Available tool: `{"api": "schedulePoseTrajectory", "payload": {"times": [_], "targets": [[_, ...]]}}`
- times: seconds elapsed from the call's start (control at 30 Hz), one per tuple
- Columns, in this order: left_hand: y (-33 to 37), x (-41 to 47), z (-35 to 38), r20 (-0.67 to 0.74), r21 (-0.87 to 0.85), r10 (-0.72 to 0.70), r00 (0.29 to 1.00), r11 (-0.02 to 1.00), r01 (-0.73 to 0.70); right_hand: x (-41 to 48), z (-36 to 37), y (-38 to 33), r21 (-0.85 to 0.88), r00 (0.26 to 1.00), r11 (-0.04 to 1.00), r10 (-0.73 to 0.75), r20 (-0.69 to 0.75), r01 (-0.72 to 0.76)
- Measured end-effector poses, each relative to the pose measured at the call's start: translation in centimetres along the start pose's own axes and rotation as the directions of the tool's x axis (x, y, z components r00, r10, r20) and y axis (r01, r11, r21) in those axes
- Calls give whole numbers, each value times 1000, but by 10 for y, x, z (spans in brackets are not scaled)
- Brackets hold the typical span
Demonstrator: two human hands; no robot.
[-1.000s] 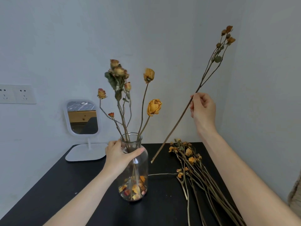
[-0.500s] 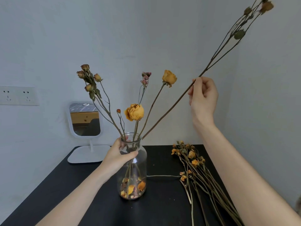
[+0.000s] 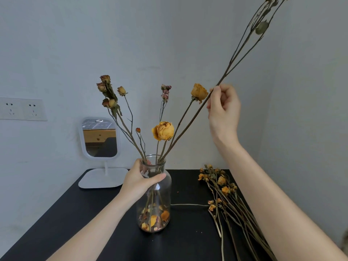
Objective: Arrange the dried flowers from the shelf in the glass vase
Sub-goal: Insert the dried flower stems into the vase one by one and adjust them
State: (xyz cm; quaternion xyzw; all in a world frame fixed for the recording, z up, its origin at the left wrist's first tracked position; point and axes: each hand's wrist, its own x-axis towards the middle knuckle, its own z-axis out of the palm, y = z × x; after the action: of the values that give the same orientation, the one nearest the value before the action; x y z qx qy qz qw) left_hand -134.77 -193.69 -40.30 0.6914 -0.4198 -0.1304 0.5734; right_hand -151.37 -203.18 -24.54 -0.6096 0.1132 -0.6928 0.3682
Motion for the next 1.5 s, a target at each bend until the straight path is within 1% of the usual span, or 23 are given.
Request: {"api": "schedulePoseTrajectory", "payload": {"times": [0.1,0.27,0.37,0.47,0.57,0.67,0.8,0.97,1.03,1.07,1.23,1.4,1.5], "targets": [[-1,1,1,2,-2,1,1000,1000,-1,-6,3,4,-15,997,999,33,65,-32],[-3,2,1,-2,2,4,1000,1000,-4,-20,10,17,-126,950,988,122,288,-89],[-4,2,2,-1,-12,6,1000,1000,-6,-25,12,22,-182,934,977,169,315,-115],[-5,2,1,0,-17,4,1000,1000,-4,-25,15,23,-252,926,965,155,344,-69],[-6,1,2,-3,-19,-1,1000,1000,1,-26,20,24,-371,881,929,189,434,-17],[-5,-1,2,-3,-21,4,1000,1000,-4,-32,25,29,-474,819,880,294,493,-31],[-4,-2,2,-9,-16,13,1000,1000,-13,-44,28,40,-545,761,837,390,518,-58],[-4,-2,3,-24,-30,7,1000,1000,-8,-58,30,52,-598,698,801,444,562,-28],[-4,-2,3,-23,-27,8,1000,1000,-9,-62,29,54,-594,676,803,463,573,-47],[-4,-2,3,-21,-26,9,1000,1000,-10,-63,30,55,-580,676,812,468,569,-74],[-4,-3,3,-9,-18,18,1000,1000,-18,-60,31,50,-463,721,865,444,531,-192],[-3,-2,2,-1,-14,15,1000,1000,-15,-63,29,51,-486,697,853,468,544,-193],[-3,-1,-2,37,-53,-16,999,998,18,-63,26,51,-490,690,848,480,542,-204]]}}
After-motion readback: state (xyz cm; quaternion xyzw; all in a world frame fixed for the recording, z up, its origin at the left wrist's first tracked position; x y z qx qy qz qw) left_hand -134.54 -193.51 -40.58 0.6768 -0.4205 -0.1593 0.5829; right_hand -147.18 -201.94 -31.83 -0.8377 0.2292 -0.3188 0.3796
